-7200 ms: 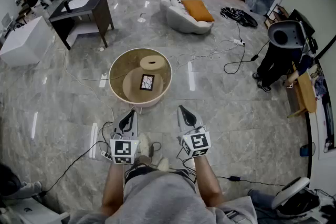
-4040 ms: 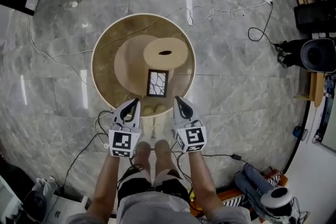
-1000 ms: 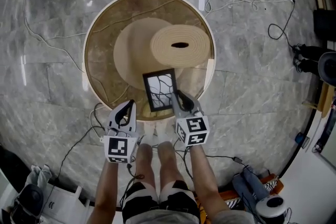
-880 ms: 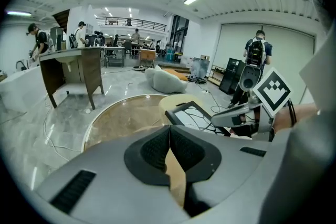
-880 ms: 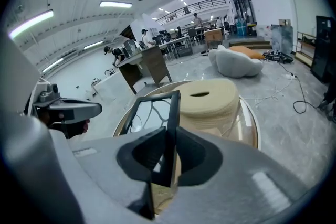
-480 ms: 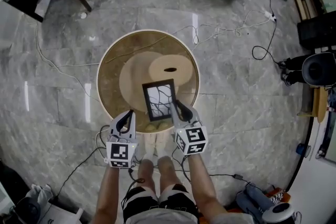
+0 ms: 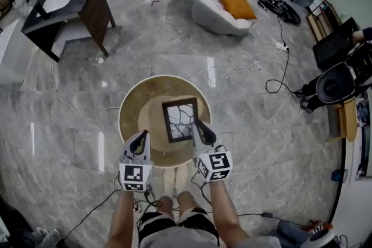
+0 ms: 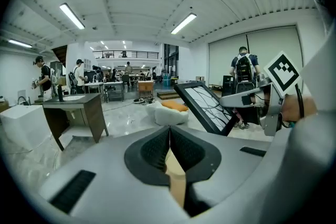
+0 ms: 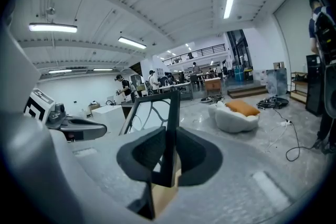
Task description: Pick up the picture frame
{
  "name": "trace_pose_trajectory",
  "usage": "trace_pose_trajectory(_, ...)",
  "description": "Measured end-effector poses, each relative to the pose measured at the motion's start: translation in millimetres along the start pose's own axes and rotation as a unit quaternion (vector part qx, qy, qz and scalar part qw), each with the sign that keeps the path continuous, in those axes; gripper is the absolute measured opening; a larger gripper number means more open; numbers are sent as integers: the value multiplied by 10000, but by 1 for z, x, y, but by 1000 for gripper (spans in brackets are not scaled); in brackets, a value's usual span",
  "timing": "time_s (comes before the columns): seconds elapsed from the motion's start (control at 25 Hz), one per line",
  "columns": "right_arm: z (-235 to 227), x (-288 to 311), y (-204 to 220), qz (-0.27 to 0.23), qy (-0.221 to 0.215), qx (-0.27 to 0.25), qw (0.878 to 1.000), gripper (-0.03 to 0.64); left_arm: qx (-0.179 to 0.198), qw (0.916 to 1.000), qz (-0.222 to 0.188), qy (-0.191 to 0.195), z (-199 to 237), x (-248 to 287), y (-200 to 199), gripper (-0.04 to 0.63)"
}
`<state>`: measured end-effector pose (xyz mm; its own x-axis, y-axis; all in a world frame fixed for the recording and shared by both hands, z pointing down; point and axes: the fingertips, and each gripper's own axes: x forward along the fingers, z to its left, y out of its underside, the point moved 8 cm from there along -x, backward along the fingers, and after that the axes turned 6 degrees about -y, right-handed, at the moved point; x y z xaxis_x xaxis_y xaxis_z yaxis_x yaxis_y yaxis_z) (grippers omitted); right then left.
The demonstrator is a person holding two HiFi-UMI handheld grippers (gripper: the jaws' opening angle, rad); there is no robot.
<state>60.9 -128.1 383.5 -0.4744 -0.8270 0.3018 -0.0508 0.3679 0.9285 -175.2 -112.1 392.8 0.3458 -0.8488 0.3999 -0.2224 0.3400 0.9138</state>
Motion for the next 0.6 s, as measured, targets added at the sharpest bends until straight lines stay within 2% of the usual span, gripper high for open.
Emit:
trace_pose_trajectory(0.32, 37, -71, -81, -634, 167, -204, 9976, 63, 143, 9990, -416, -16, -2, -62, -68, 20)
trace_pose_trajectory(0.6, 58, -138, -101, -976, 281, -374, 9941, 64, 182, 9972, -727, -66, -23, -121, -93, 20)
